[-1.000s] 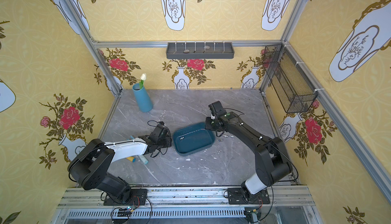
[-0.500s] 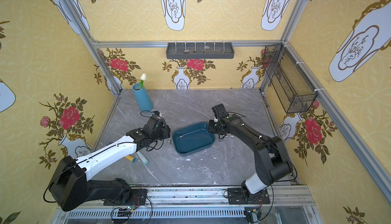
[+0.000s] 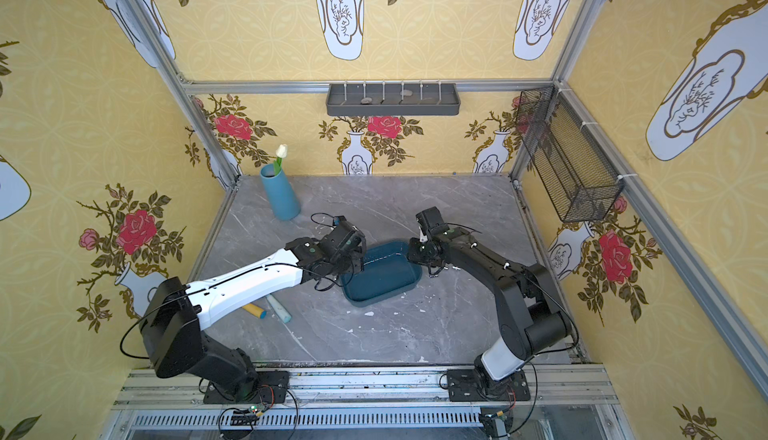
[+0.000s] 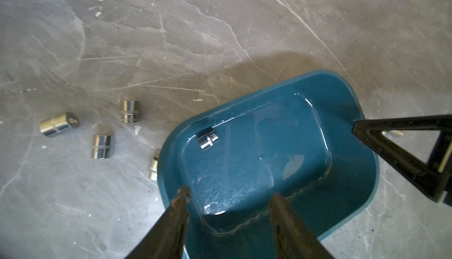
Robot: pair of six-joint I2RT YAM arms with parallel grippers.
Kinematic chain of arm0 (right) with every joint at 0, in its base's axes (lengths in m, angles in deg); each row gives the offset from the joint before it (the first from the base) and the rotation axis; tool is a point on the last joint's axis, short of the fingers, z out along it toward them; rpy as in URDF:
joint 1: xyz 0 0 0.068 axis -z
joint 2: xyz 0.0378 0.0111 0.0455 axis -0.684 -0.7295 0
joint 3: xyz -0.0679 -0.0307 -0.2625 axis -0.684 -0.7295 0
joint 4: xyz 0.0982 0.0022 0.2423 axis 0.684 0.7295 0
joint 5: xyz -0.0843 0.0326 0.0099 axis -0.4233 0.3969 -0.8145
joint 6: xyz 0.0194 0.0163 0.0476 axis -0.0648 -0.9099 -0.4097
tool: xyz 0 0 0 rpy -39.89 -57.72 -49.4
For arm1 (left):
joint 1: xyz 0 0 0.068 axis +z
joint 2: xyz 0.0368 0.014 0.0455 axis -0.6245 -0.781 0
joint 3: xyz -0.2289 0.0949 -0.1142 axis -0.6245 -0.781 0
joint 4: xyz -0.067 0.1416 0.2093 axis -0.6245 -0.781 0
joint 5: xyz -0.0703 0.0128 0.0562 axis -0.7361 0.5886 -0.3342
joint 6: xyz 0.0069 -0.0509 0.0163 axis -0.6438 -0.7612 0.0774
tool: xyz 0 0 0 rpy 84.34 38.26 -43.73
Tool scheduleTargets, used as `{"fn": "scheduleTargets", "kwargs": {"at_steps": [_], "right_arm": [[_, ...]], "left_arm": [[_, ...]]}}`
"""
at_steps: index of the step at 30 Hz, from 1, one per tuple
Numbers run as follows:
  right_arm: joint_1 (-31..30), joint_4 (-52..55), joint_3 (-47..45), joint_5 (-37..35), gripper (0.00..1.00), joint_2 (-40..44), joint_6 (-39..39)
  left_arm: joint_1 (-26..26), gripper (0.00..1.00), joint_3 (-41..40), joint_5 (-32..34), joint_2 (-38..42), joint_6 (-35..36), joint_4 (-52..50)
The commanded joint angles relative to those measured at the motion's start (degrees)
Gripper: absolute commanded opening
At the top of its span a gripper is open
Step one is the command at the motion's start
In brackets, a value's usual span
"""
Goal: Take out the socket from the storage box
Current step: Pick up the socket head from the storage box.
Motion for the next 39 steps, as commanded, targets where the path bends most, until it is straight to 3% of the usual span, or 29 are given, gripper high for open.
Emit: {"fn": "scheduleTargets", "kwargs": {"at_steps": [1,17,39], "right_arm": [[-0.08,-1.47,-0.45,0.45,0.42,-0.18,-0.77],[-0.08,-1.34,-1.88,0.33,0.39,1.75,-2.18],[0.01,-0.50,-2.51,0.20,0.38,3.05,-1.84]], "left_arm": [[-0.54,0.59,1.73,-0.53,-3.63,-2.93,-3.15],[0.67,0.59,6.91,-0.54,-17.06,-6.26,-4.11],[3.06,0.55,9.51,2.33,-23.82,-6.35,-2.54]]}}
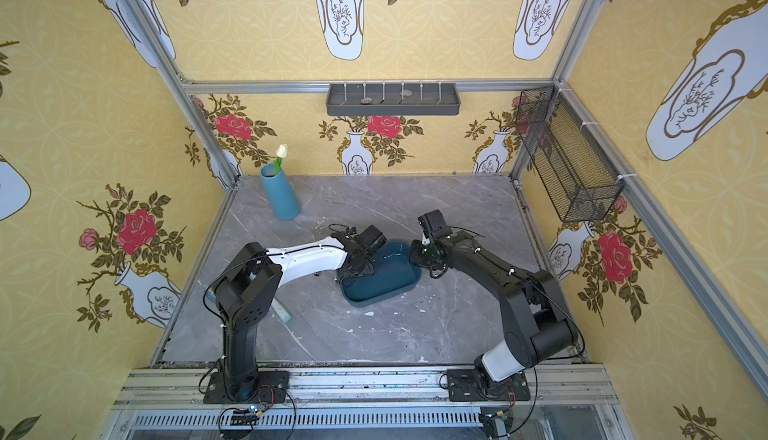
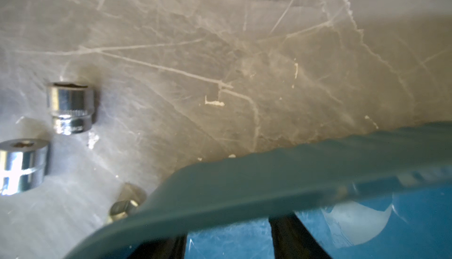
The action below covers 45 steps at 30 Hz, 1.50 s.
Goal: Take out the socket from the storage box
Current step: Pick up the socket head from the storage box.
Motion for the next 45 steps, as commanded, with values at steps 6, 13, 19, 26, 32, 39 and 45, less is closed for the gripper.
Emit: {"fn": "scheduleTargets", "kwargs": {"at_steps": [6,13,19,26,32,39,45], "right_arm": [[-0.06,-0.44,-0.81,-0.07,0.38,0.78,0.24],[-0.10,-0.73,-1.26,-0.05,0.38,1.06,0.10],[-0.06,-0.82,-1.36,0.02,0.38,1.33,-0.06],[-0.02,-0.78,-1.28,-0.07,0.38,1.74,-0.24],[-0.01,-0.48,-0.95,-0.24,0.38,1.68,-0.31],[-0.01,0.16,-0.04,-0.68,0.38,1.34,-0.52],[-0.08,1.52,0.28,-1.97,0.42,1.28,0.04]], "left_arm": [[0.24,0.53,0.49,1.87,-1.34,0.41,0.84],[0.33,0.48,0.47,2.03,-2.39,0.23,1.32],[0.33,0.43,0.01,1.64,-3.14,0.41,2.01],[0.37,0.30,-1.50,-0.14,-2.28,1.14,4.46],[0.11,0.28,-2.12,-1.44,1.00,3.14,5.86],[0.16,0.28,-2.63,-1.79,9.46,6.06,4.36],[2.15,0.28,-4.08,0.20,17.74,7.19,-0.02]]}}
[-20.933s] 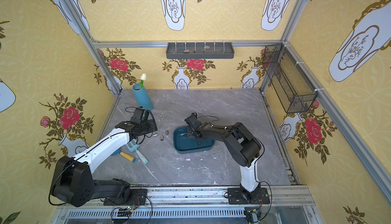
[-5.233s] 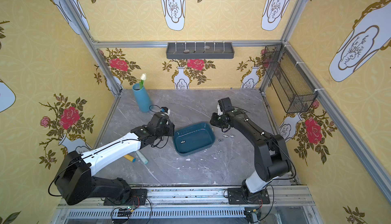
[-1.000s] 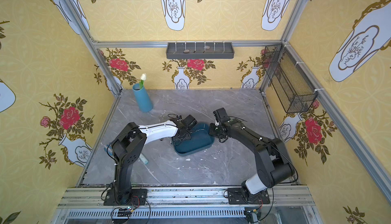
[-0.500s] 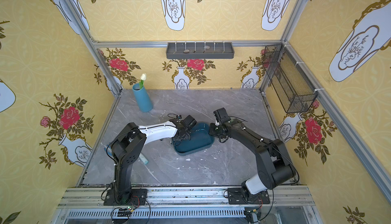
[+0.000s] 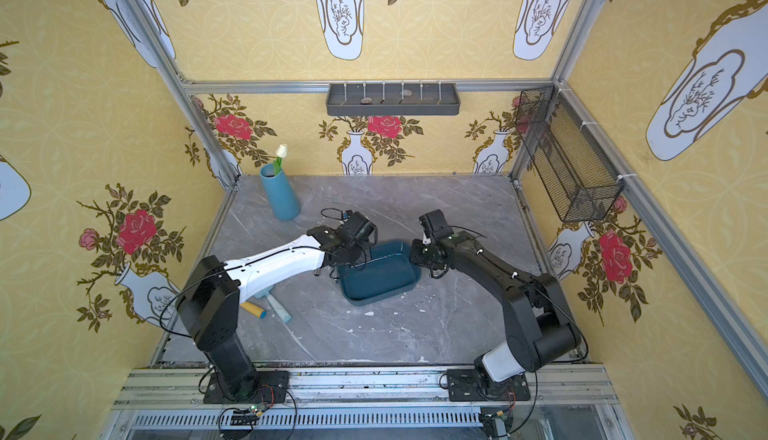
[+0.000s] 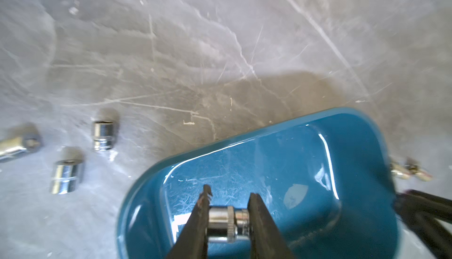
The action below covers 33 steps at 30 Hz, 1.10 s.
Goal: Take out the socket from the storage box
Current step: Pick up the socket head from the storage box, then place the socket head at the center of the board.
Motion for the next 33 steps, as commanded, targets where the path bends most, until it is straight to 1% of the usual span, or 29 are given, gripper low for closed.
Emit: {"fn": "scheduleTargets", "kwargs": {"at_steps": [1,7,12,16,20,22,23,24,33], "right_arm": [[-0.03,1.51,0.67,-1.79,0.42,-0.01,0.60],[-0.19,3.18,1.51,-2.27,0.43,-0.38,2.52],[-0.30,3.28,1.04,-1.76,0.43,-0.27,3.06],[-0.47,3.35,0.60,-1.83,0.43,-0.54,3.07],[-0.47,3.57,0.64,-2.15,0.43,-0.88,3.40],[-0.47,3.80,0.75,-2.66,0.43,-1.29,3.63],[-0.47,3.87,0.72,-2.73,0.43,-1.50,3.86],[-0.43,3.95,0.70,-2.81,0.43,-1.75,3.91],[-0.52,4.03,0.93,-2.91,0.40,-3.17,4.31]], "left_arm": [[1.63,0.28,-2.07,1.47,3.80,1.37,-3.59],[8.03,0.28,-7.79,2.02,11.20,2.38,-4.18],[14.48,0.28,-11.41,1.14,11.95,4.16,-1.92],[18.45,0.28,-12.91,-0.13,9.29,5.91,1.45],[20.83,0.27,-13.08,-1.49,5.88,7.12,4.36],[20.99,0.27,-13.21,-1.84,3.99,7.68,6.19],[22.79,0.27,-13.15,-2.29,2.94,8.00,7.01],[23.25,0.27,-13.04,-2.60,1.88,8.29,7.73],[23.88,0.26,-12.15,-3.98,-5.29,9.14,11.39]]}}
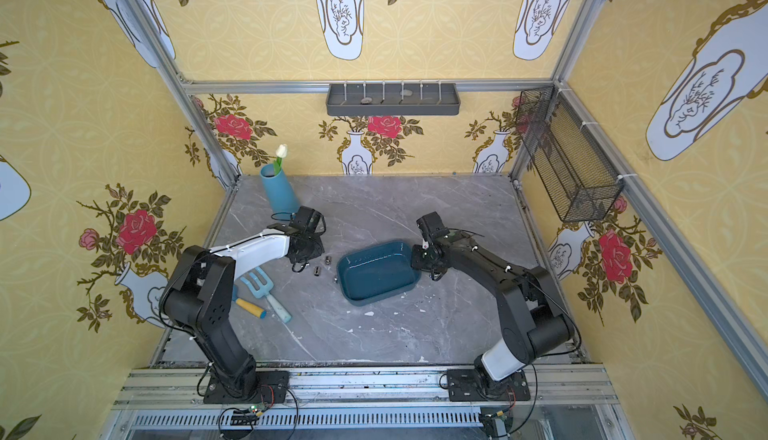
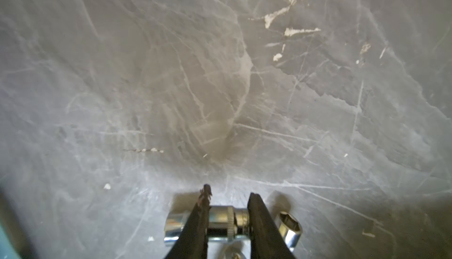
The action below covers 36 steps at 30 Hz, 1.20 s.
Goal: Take out the socket from the storage box
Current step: Place the socket head at the center of the board.
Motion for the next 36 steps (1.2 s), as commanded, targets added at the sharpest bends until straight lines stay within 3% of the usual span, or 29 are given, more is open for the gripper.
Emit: {"fn": "scheduleTargets", "kwargs": {"at_steps": [1,23,36], "right_arm": [[-0.10,0.24,0.35,-0.38,0.39,-0.27,0.83],[0.16,0.78,0.88,-0.68,0.41,2.73,0.37],[2.63,2.47,1.26,-2.12,0.49,7.87,0.44]], "left_arm": [[0.20,0.26,0.30,-0.64,-1.73,0.66,2.10],[0.12,0.33,-0.25,-0.91,-4.47,0.31,3.87],[0.06,0.47,-0.94,-0.81,-3.55,0.08,4.00]]}}
